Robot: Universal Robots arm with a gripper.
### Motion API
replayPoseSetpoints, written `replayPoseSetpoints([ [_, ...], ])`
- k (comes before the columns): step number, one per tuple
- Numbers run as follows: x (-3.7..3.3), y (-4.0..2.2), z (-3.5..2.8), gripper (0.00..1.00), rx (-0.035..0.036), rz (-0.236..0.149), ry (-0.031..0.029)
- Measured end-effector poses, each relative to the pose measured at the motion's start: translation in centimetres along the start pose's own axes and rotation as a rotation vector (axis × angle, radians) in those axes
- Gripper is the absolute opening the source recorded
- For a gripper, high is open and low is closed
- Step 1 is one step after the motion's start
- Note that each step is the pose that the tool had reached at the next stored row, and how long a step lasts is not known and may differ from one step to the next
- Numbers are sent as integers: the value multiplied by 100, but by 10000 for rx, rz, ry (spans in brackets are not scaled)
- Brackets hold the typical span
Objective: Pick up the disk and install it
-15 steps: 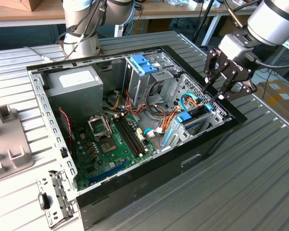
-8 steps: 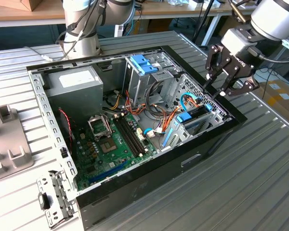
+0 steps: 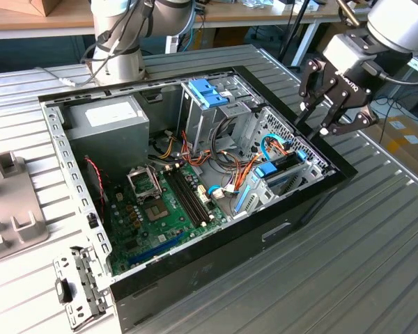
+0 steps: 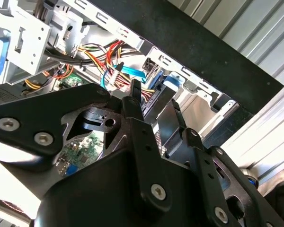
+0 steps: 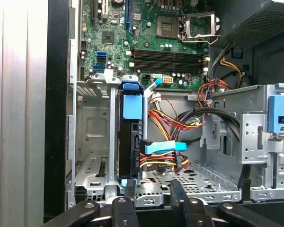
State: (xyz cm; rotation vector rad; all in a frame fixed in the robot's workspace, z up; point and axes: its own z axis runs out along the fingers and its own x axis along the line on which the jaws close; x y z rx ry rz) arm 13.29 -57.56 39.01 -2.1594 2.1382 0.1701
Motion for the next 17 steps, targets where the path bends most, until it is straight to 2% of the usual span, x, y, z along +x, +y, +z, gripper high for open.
replayPoseSetpoints([
  [4, -6, 0, -42, 42, 1, -1, -38],
  [8, -8, 1, -45, 42, 1, -1, -76],
  [17, -17, 2, -59, 42, 0, 0, -85],
])
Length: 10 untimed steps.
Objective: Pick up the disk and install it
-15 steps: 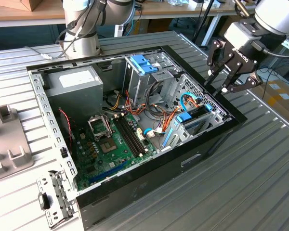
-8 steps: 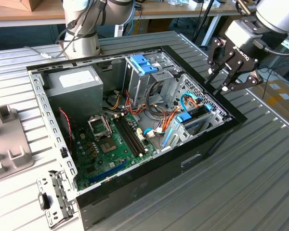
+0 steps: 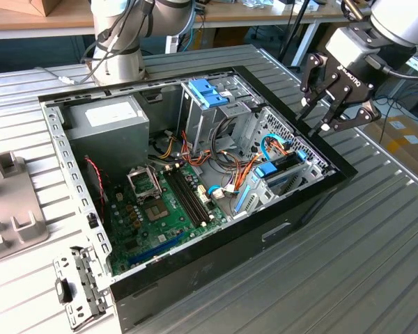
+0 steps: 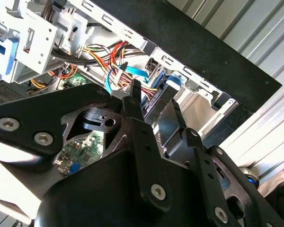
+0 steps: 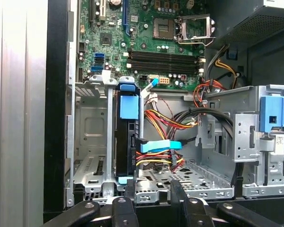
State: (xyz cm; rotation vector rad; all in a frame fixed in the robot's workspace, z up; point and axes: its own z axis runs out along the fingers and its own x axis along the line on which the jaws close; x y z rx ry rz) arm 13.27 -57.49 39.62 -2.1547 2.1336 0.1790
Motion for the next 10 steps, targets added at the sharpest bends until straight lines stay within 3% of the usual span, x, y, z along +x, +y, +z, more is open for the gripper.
replayPoseSetpoints([
  [10, -2, 50, -1, 42, 1, 0, -2],
])
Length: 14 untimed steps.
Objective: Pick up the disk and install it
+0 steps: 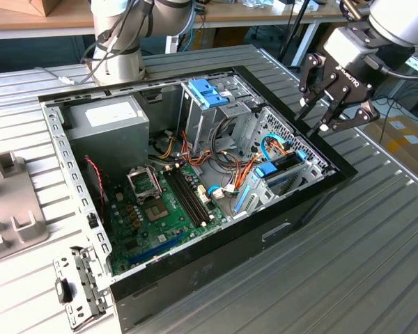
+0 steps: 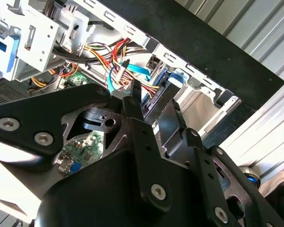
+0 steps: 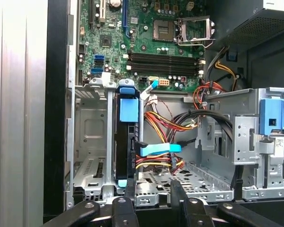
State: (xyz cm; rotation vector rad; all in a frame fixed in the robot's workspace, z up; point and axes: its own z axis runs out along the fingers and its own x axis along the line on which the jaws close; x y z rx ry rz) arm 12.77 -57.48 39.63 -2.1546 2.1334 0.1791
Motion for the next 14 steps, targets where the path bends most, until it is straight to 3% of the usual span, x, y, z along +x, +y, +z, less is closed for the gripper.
replayPoseSetpoints([
  [4, 0, 61, 3, 42, 0, -1, -8],
  [14, 5, 143, 11, 42, 0, -1, -14],
])
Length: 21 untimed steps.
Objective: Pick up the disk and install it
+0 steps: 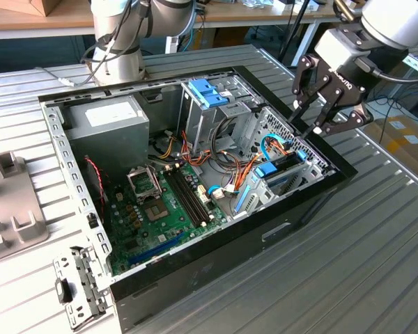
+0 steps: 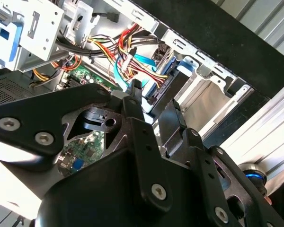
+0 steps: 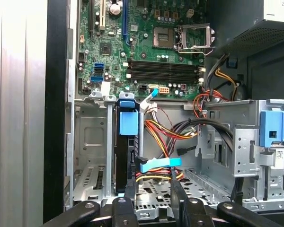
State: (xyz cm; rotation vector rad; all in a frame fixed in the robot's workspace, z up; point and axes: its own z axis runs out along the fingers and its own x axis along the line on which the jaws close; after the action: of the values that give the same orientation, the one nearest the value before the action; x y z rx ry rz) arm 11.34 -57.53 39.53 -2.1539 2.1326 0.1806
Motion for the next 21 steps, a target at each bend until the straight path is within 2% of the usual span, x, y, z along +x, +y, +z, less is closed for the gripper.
replayPoseSetpoints([
  [13, 6, 49, 12, 42, 0, 0, -4],
  [21, 15, 64, 57, 42, 0, 0, -4],
])
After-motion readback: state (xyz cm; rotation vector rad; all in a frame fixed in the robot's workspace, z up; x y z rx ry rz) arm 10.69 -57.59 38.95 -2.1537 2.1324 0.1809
